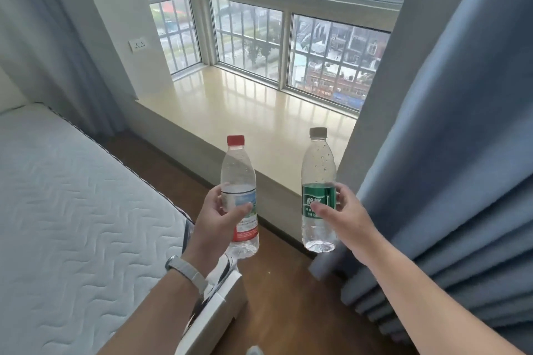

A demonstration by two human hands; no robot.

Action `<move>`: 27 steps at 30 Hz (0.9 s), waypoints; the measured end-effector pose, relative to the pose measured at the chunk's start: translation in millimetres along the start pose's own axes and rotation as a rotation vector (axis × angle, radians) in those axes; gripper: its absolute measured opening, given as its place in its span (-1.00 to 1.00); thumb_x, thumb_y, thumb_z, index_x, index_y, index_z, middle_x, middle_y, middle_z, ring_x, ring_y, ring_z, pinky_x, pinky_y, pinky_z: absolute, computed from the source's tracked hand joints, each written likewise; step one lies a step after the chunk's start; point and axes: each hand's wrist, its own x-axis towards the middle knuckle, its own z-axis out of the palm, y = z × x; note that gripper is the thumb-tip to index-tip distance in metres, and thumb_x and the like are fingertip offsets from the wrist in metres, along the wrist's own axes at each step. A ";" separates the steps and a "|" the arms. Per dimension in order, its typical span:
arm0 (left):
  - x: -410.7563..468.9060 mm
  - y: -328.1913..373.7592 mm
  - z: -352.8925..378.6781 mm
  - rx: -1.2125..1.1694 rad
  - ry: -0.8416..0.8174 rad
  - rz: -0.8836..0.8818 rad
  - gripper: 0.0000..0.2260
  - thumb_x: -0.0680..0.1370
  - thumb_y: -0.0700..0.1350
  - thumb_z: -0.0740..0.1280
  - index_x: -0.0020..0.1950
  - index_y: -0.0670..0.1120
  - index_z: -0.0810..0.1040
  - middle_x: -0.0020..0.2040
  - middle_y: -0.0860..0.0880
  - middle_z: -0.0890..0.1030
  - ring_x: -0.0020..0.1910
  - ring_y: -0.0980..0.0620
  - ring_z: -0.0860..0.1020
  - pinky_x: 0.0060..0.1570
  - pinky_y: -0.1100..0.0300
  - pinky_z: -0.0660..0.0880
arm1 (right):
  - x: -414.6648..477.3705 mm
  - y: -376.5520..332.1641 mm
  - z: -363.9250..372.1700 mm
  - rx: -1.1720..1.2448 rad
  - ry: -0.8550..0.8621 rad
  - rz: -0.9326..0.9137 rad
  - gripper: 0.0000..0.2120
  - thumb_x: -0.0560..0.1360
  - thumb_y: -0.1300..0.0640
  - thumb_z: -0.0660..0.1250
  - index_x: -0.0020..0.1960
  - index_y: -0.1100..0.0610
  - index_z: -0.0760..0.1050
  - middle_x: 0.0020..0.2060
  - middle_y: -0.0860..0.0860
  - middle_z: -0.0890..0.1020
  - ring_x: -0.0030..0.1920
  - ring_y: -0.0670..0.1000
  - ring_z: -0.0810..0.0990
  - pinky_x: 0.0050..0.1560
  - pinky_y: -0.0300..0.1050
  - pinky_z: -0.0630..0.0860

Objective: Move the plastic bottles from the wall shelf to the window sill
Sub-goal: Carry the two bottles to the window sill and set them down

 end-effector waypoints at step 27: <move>248.3 51.5 -13.1 0.029 0.297 0.029 -0.66 0.53 -0.13 0.47 0.27 0.02 0.50 0.09 -0.06 0.65 0.03 0.01 0.70 -0.13 0.18 0.63 | 311.1 -61.0 64.2 0.025 -0.251 -0.037 -0.64 0.47 0.14 0.49 0.12 -0.20 0.46 0.10 0.01 0.63 0.05 0.01 0.66 0.08 0.02 0.60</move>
